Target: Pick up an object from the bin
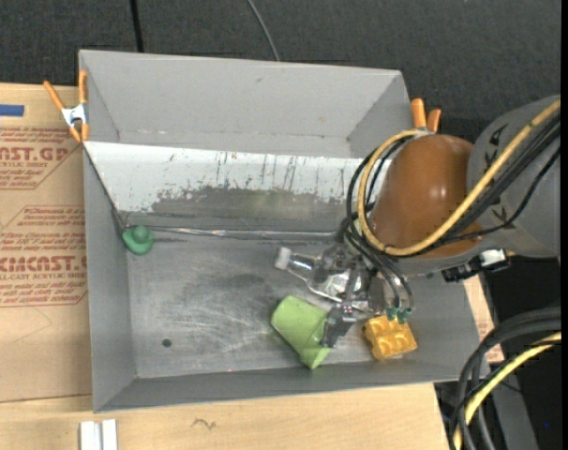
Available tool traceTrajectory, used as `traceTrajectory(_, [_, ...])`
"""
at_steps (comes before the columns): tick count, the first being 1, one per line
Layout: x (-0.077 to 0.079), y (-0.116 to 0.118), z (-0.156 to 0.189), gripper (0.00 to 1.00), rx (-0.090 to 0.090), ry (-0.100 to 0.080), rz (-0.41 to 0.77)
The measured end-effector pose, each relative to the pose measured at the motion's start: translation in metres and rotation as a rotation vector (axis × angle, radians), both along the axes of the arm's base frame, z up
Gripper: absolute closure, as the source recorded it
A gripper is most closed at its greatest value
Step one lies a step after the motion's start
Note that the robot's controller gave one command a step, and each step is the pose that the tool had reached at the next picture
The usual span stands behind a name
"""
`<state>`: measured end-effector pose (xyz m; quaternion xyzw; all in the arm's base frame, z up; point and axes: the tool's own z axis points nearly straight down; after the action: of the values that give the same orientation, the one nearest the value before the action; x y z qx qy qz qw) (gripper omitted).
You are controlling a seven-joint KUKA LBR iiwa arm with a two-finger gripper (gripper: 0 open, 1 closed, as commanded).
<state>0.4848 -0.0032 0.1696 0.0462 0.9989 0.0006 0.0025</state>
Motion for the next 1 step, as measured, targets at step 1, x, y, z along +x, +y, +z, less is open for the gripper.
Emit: traceTrajectory(1, [0.0041,-0.0057,-0.0809,0.00,0.008,-0.014,-0.239])
